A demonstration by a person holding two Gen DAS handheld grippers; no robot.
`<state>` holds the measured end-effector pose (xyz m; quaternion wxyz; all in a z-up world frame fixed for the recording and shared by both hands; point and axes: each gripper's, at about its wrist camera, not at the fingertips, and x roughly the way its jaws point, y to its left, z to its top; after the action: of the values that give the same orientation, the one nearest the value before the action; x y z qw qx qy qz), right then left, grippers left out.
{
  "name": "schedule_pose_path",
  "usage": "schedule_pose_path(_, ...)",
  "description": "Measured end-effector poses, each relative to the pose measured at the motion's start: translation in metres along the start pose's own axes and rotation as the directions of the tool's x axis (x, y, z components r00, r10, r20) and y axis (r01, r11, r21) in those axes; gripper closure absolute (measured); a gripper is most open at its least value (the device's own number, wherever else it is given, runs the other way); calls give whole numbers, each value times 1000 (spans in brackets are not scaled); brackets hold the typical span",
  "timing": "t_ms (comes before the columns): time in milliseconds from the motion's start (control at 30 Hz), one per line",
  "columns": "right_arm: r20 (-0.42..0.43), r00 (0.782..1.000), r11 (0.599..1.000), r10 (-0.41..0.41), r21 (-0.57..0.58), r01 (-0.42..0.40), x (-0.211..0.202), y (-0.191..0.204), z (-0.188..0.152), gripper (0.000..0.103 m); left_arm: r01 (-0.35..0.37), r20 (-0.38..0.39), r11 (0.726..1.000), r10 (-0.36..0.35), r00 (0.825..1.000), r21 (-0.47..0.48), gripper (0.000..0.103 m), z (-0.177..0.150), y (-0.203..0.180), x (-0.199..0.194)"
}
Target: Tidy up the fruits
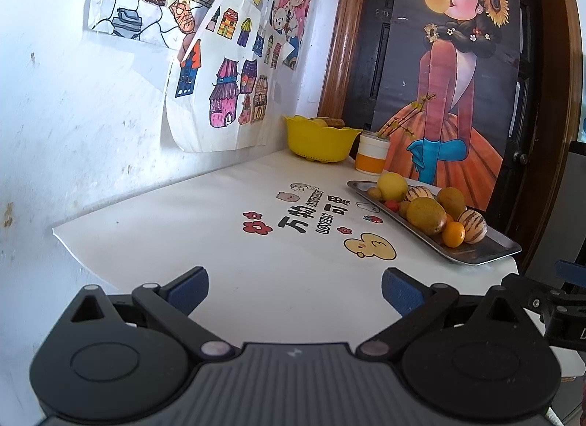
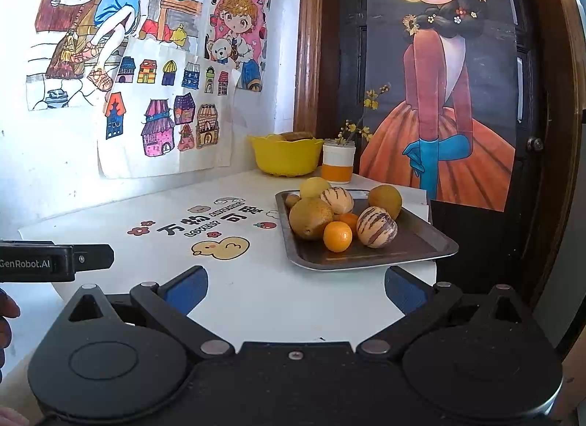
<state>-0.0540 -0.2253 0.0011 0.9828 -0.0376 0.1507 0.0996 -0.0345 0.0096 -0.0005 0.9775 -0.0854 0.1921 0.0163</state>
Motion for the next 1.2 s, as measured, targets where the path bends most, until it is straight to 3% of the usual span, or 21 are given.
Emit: schedule_pose_path(1200, -5, 1000, 1000, 8, -5, -8, -1, 7, -1, 1, -2, -3, 1000, 2, 1000, -5, 1, -1, 0, 0)
